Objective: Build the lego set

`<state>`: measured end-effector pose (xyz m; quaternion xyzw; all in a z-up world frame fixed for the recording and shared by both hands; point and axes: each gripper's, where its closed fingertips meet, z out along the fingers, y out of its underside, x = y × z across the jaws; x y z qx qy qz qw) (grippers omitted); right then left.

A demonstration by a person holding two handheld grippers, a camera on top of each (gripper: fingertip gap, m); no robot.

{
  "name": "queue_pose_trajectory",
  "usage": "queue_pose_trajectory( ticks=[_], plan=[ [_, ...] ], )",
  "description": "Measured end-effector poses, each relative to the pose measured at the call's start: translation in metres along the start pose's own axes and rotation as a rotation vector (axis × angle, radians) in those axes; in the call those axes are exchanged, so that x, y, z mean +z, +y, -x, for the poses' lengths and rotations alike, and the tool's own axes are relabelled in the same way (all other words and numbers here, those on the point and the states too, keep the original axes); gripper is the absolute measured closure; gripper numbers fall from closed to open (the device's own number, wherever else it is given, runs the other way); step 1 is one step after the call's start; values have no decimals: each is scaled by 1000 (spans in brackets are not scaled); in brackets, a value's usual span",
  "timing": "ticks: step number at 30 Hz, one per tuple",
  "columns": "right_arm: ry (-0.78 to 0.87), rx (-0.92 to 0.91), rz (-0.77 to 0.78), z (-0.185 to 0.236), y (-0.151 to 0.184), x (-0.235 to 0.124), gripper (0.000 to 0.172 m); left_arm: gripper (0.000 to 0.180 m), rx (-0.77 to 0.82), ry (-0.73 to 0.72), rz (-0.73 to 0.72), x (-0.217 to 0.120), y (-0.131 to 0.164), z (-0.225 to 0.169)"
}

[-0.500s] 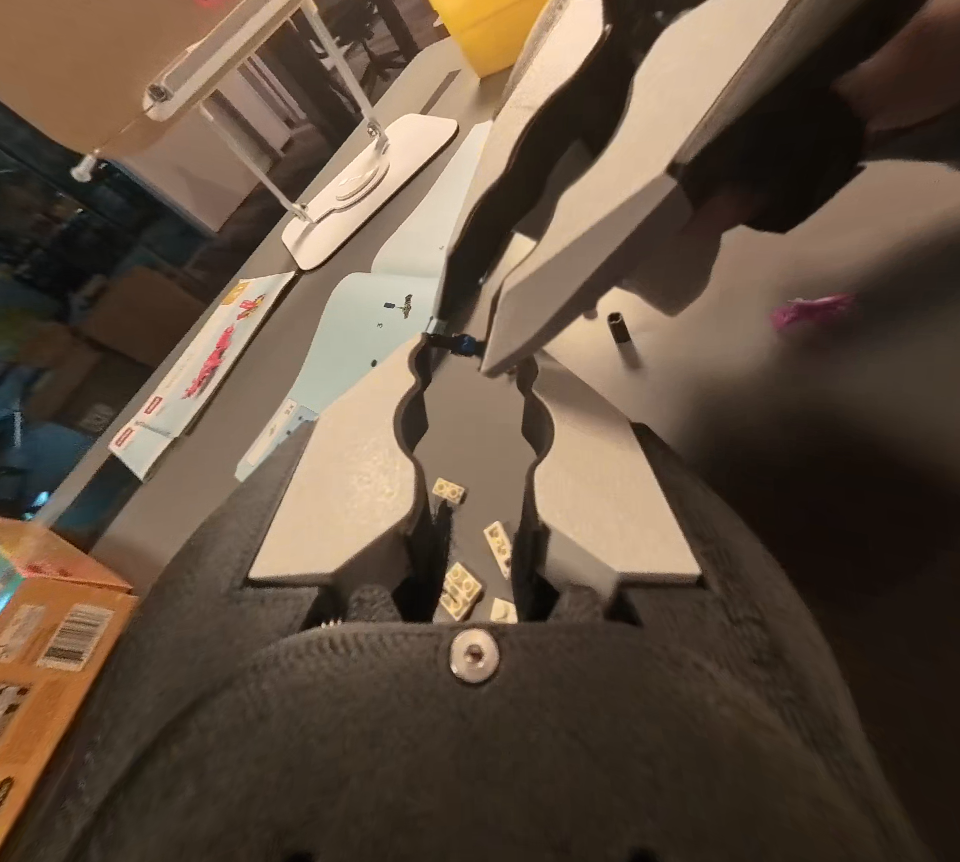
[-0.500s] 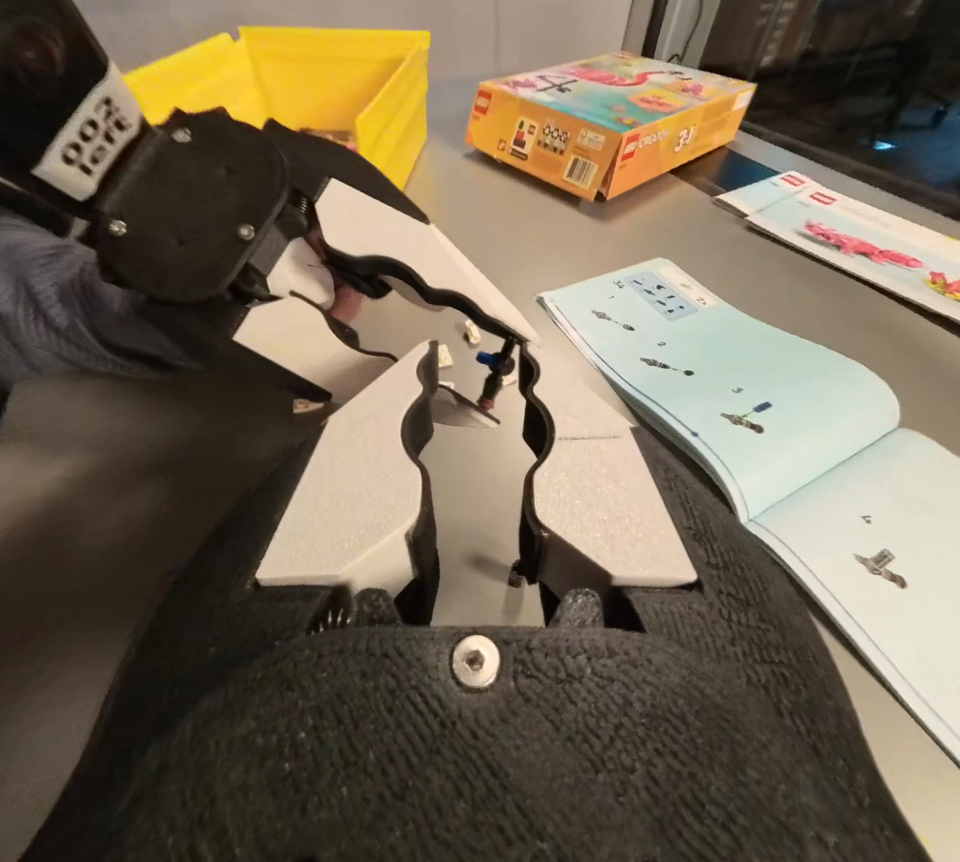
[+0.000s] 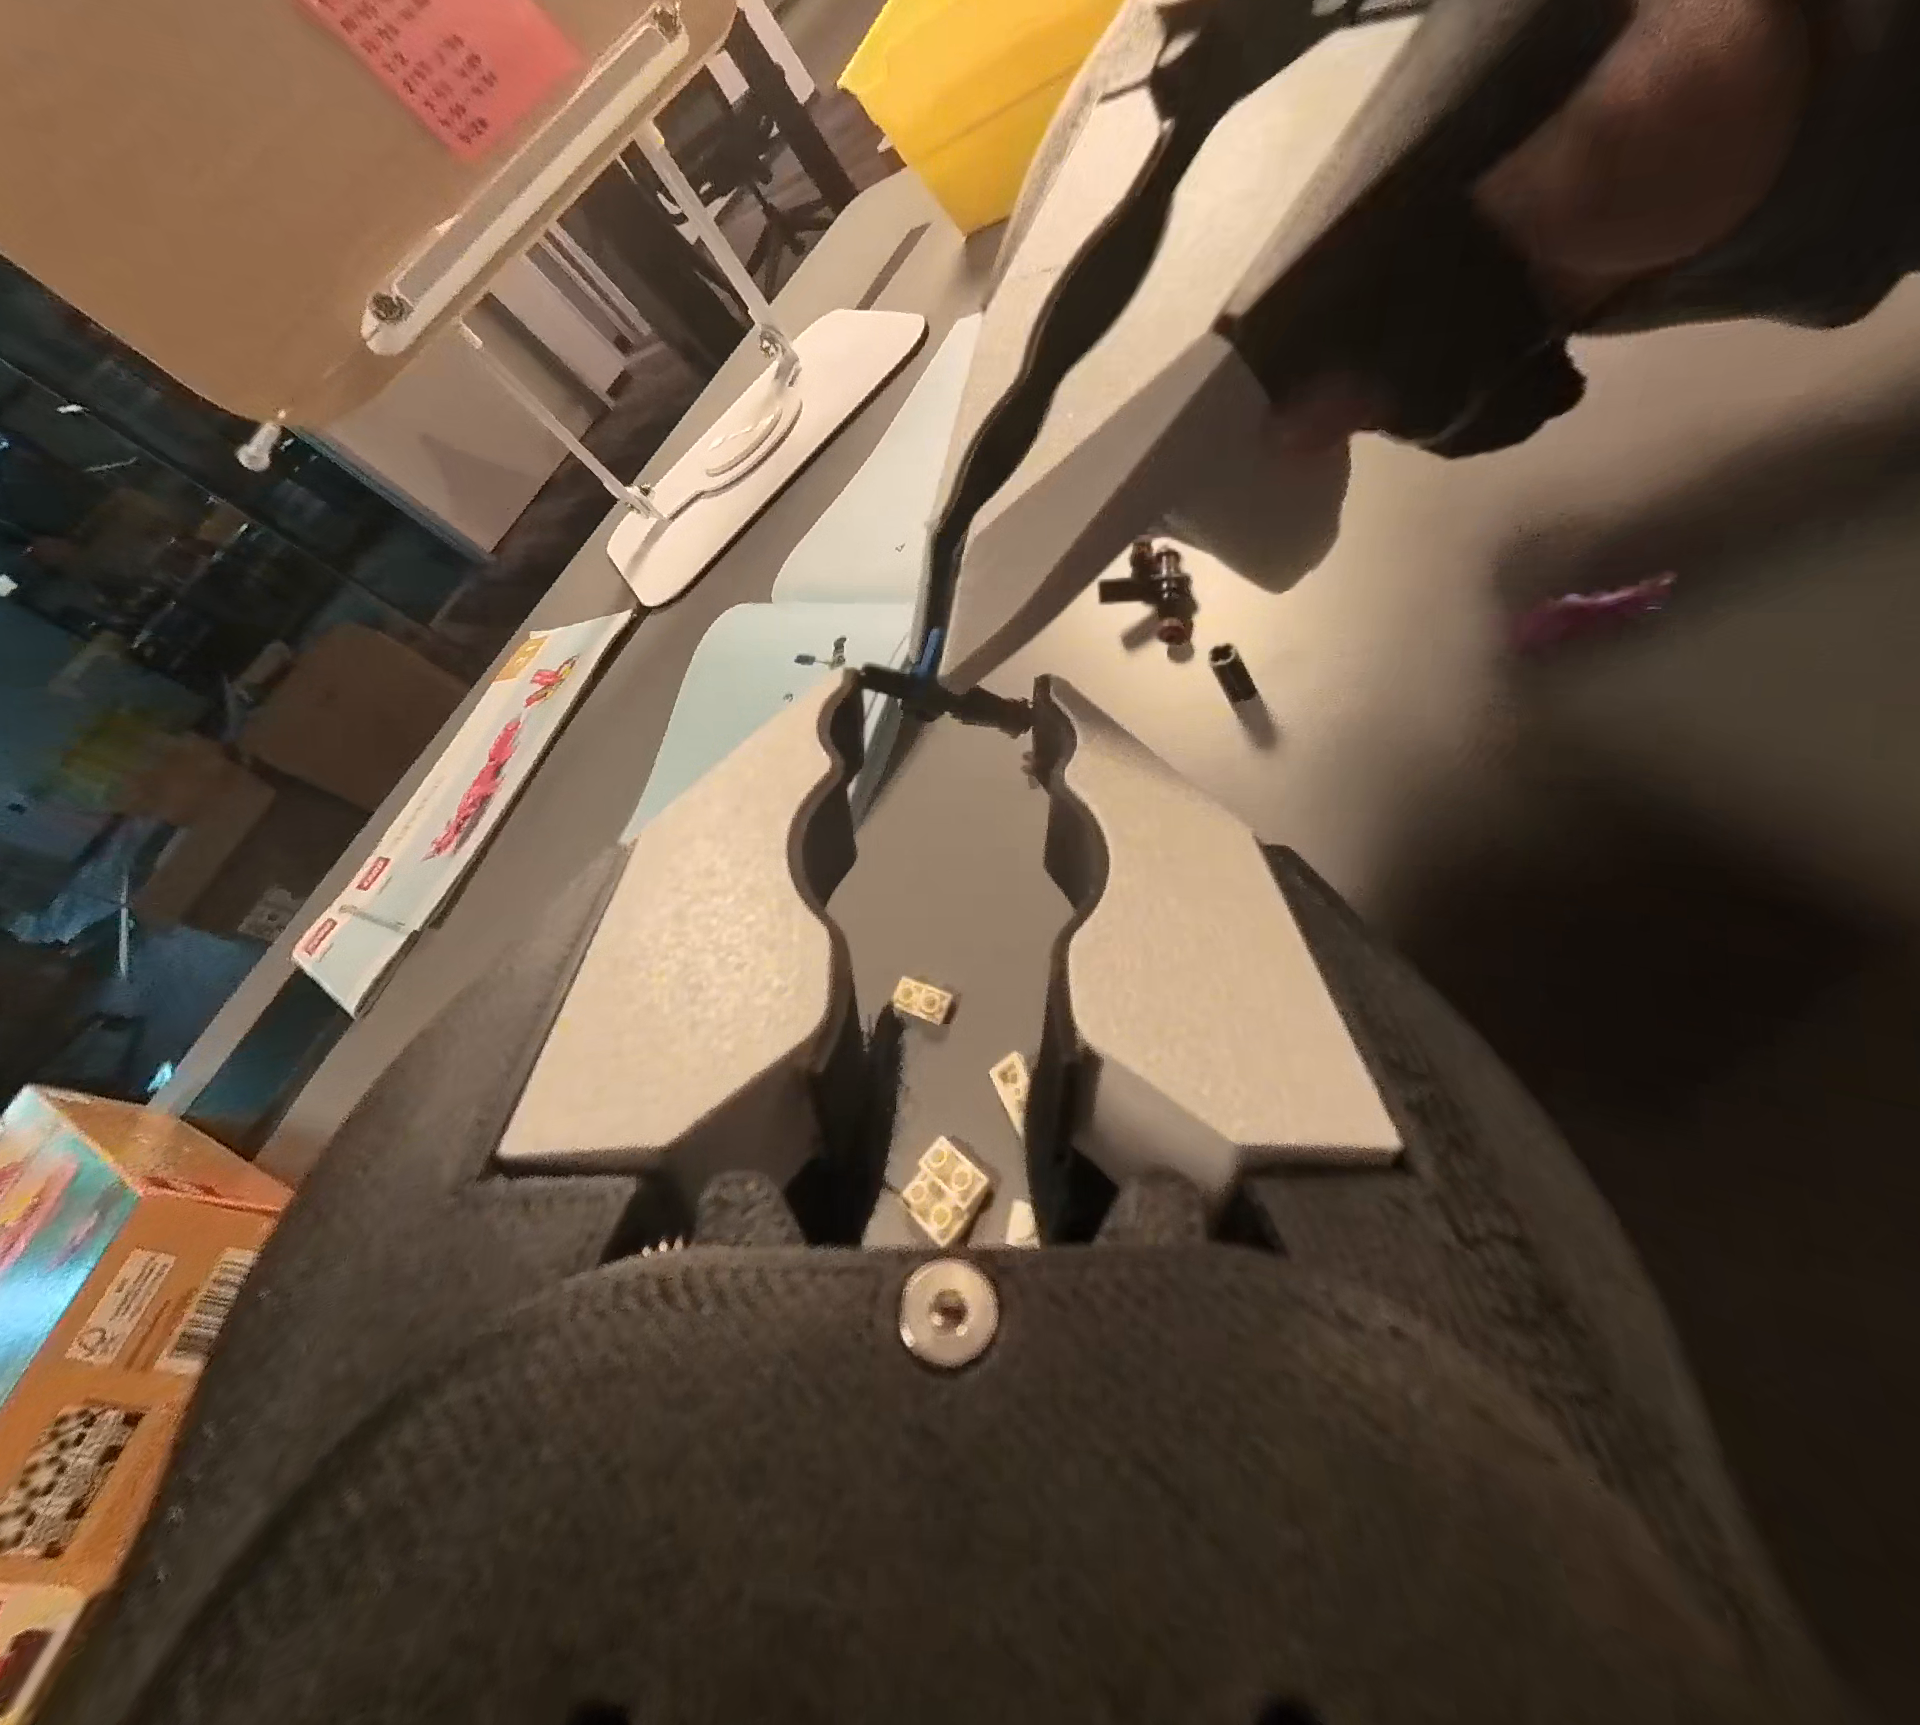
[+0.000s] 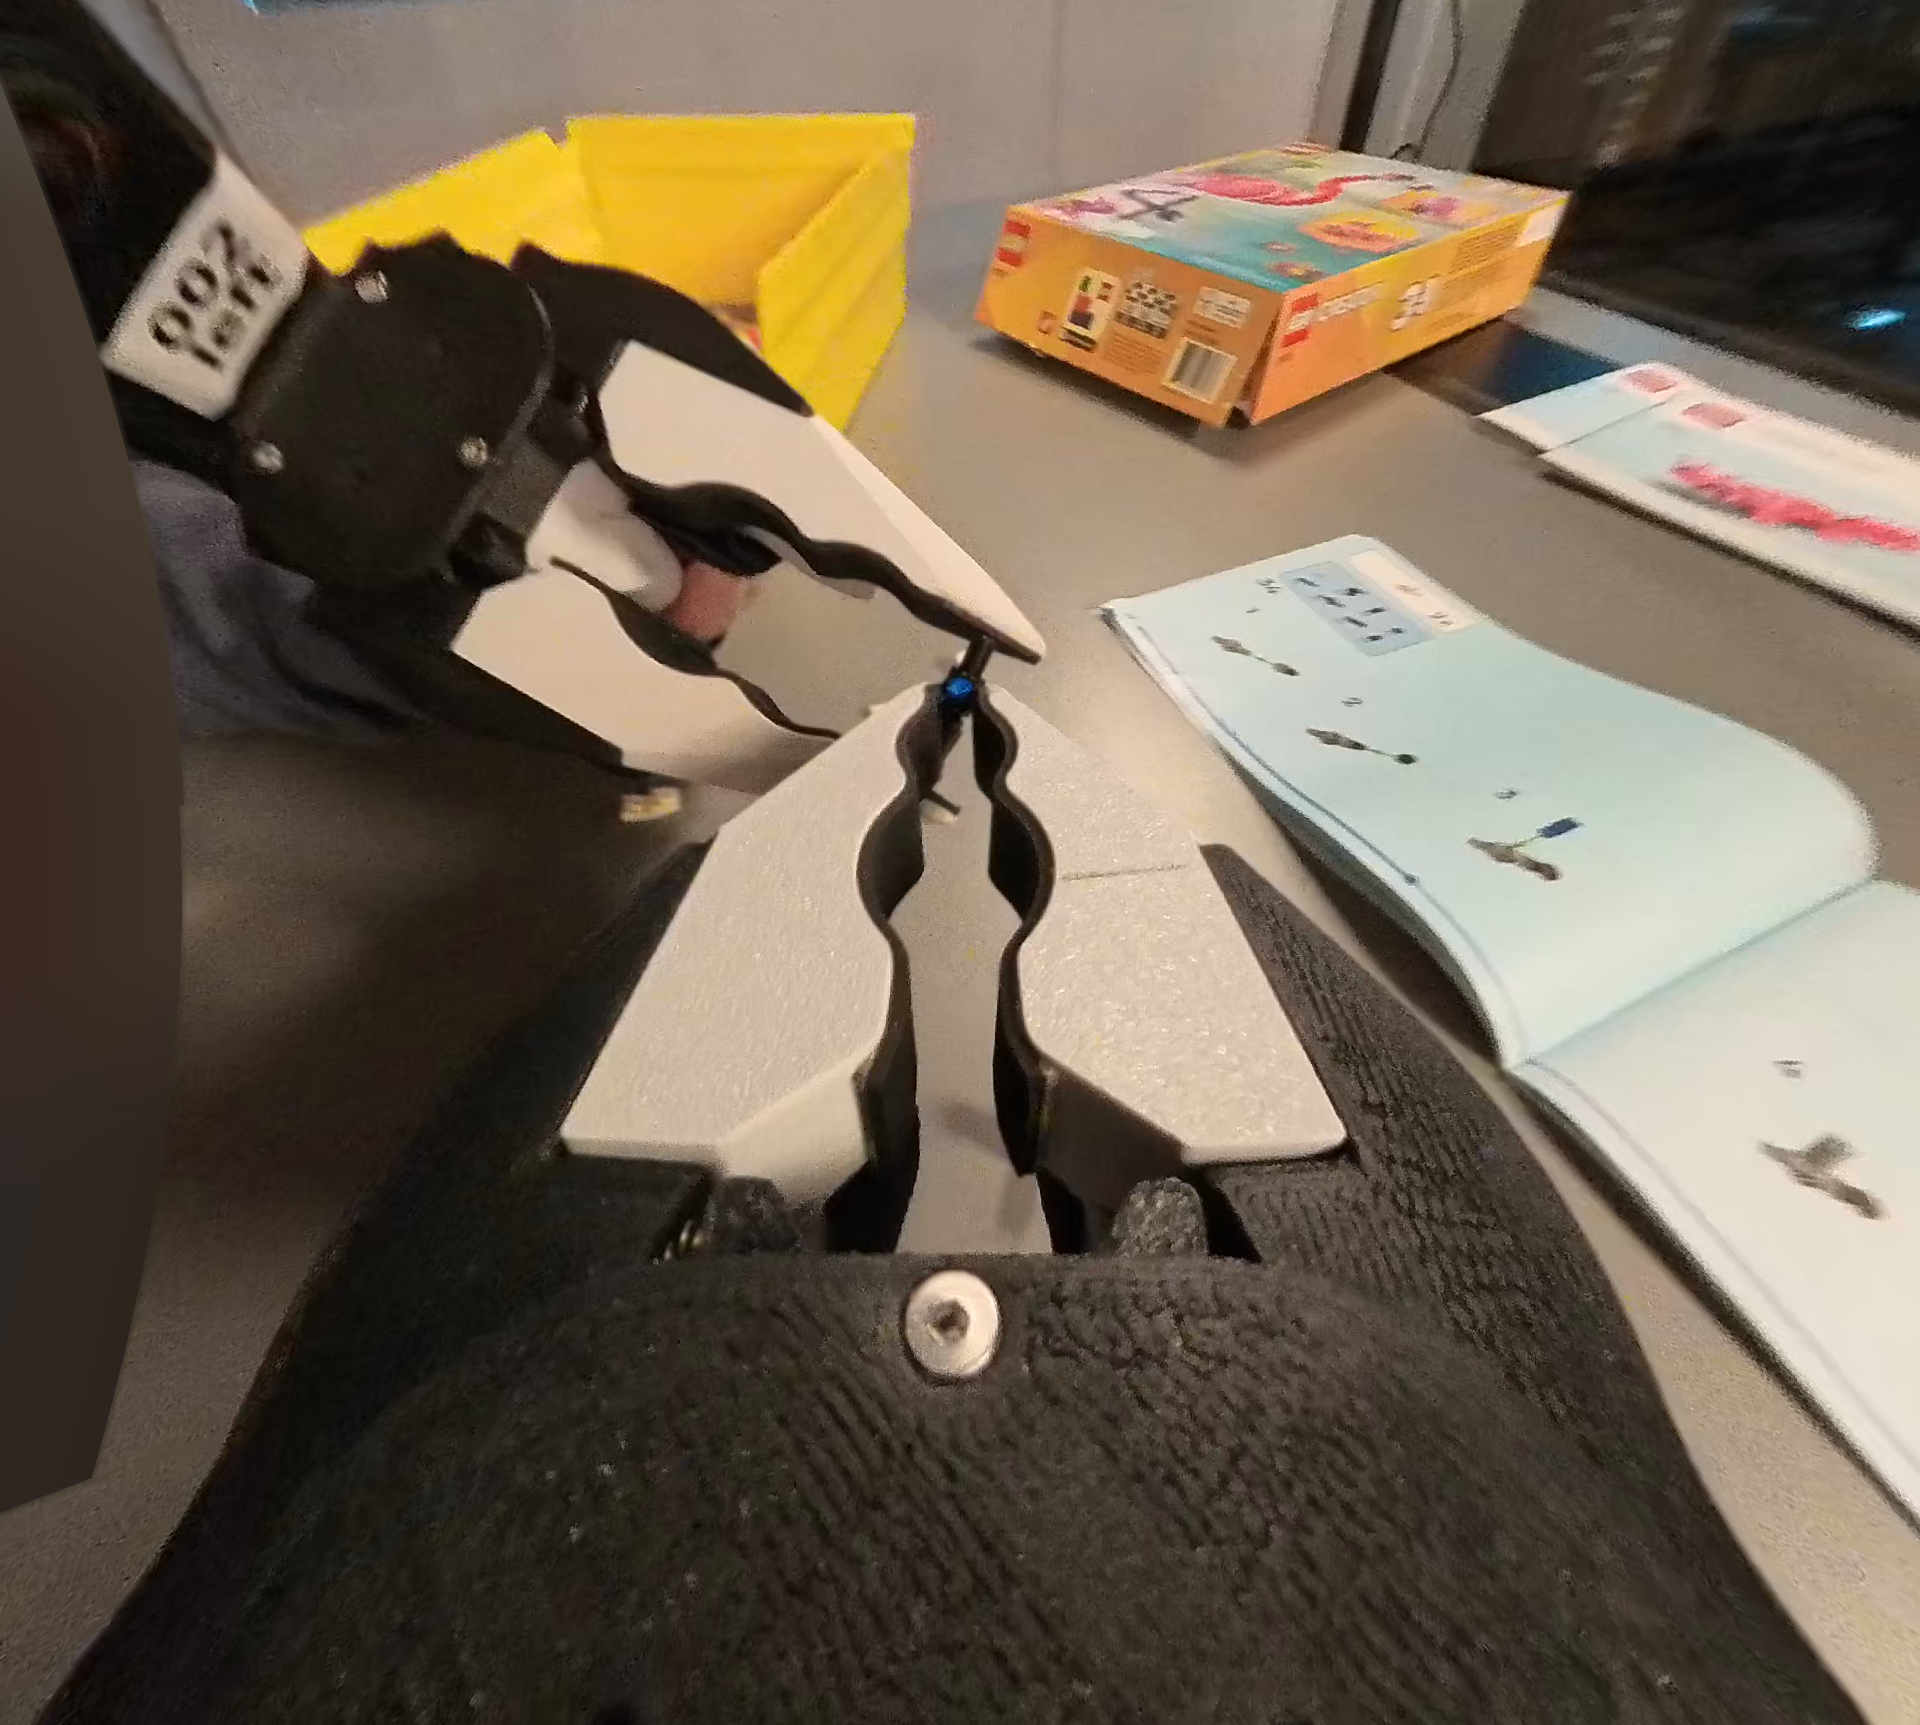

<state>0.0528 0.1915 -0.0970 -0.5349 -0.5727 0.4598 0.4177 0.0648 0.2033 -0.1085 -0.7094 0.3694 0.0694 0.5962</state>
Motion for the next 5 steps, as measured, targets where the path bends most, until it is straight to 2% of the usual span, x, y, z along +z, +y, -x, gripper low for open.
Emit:
queue_pose_trajectory(
  ticks=[5],
  plan=[
    [-167,228,-78,5,-5,-4,168,150,27,13,-65,-6,-8,-1]
  ],
)
